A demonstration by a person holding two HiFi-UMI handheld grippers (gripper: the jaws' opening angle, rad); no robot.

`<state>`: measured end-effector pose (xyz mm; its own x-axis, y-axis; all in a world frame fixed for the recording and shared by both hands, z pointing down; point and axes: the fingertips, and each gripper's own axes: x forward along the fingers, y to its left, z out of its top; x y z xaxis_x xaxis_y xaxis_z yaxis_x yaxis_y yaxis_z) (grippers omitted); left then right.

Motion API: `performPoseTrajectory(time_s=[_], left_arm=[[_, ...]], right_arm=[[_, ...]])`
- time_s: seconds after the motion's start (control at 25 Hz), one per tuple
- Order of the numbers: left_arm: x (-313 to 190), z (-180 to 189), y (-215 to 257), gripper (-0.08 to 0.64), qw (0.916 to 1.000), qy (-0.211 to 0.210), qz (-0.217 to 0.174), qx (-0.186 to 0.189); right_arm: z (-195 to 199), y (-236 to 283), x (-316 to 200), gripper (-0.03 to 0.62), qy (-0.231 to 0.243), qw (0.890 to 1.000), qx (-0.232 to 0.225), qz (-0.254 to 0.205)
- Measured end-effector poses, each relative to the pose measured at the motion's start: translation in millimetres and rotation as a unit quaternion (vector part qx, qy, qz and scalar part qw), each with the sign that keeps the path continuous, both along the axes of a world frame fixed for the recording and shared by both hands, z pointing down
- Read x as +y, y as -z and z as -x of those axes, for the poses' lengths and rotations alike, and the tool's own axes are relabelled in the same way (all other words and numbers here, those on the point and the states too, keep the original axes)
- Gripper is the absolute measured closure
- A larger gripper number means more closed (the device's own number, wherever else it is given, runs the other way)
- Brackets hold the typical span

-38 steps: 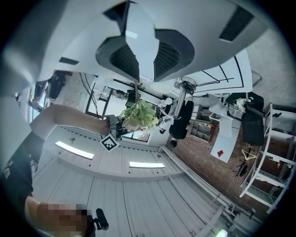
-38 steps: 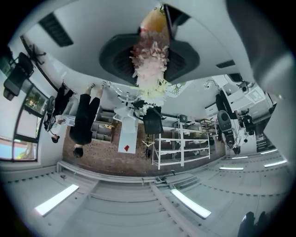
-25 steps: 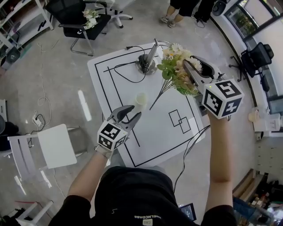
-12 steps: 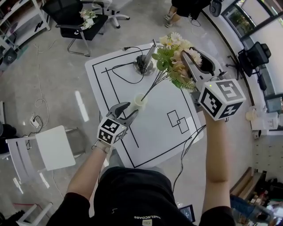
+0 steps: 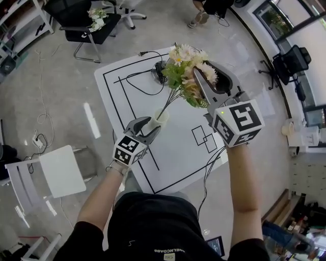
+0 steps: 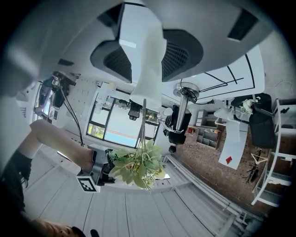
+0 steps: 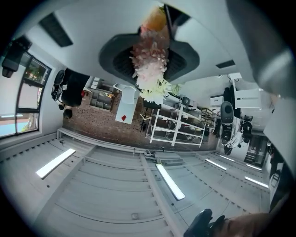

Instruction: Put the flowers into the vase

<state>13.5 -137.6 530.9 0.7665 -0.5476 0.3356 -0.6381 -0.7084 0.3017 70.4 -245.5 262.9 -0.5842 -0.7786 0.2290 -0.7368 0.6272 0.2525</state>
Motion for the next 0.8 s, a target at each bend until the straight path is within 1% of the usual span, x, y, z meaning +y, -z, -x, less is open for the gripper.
performPoseTrajectory(time_s=[0.28, 0.68, 0.8], left_arm=[[-6, -6, 2, 0.376, 0.9999, -0.009, 0.003, 0.003], [-6, -6, -1, 0.376, 0.9999, -0.008, 0.001, 0.007], [-4, -5, -3, 0.376, 0.9999, -0.008, 0.003, 0.006]], right_arm=[[7, -17, 10, 0.471, 0.008, 1.0, 0.017, -0.026], [18, -61, 33, 0.469, 0.016, 1.0, 0.012, -0.016], [28, -70, 41, 0.469, 0.026, 1.0, 0.001, -0.008]])
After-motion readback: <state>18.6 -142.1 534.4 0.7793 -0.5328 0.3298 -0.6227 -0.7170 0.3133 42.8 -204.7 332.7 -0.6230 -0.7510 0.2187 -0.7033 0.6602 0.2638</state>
